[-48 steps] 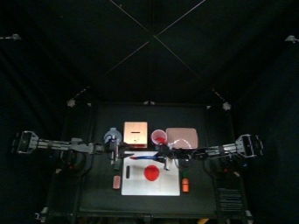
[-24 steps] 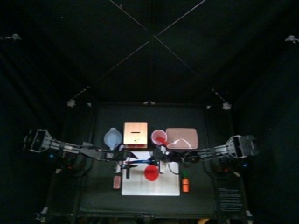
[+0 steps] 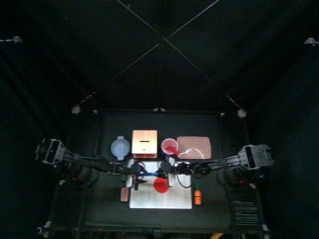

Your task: Grab pizza cutter with other hand

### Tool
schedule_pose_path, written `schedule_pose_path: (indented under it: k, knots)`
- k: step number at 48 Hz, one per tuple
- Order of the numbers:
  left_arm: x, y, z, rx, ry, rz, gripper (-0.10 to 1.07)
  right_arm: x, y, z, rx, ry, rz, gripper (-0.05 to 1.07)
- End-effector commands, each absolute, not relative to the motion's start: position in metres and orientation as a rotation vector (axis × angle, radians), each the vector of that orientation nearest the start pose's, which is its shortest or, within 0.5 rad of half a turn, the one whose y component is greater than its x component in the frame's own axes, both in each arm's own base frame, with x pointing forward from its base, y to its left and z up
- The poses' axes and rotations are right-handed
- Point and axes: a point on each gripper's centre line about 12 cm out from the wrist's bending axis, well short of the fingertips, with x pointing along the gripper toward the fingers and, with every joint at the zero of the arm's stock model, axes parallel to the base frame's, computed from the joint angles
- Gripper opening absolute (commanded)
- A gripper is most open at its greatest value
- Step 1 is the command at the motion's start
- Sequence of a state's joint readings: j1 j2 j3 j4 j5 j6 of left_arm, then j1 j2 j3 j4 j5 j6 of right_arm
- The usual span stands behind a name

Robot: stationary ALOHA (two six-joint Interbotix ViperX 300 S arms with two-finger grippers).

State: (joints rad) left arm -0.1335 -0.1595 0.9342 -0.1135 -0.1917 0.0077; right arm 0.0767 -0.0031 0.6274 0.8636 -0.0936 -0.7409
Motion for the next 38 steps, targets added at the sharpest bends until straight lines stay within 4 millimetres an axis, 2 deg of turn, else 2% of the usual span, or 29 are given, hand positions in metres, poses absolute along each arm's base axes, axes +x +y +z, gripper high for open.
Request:
schedule_pose_path:
  k: [1,16,38]
  knots:
    - [0.328,-0.04,0.161,-0.056,0.561,-0.074,0.86,0.404,0.024,0.203,0.075,0.521,-0.027,0.38]
    - [0.326,-0.039,0.159,-0.056,0.561,-0.071,0.63,0.401,0.023,0.197,0.075,0.536,-0.029,0.38]
    - [0.321,-0.038,0.152,-0.053,0.589,-0.071,0.59,0.398,0.022,0.192,0.078,0.546,-0.039,0.37]
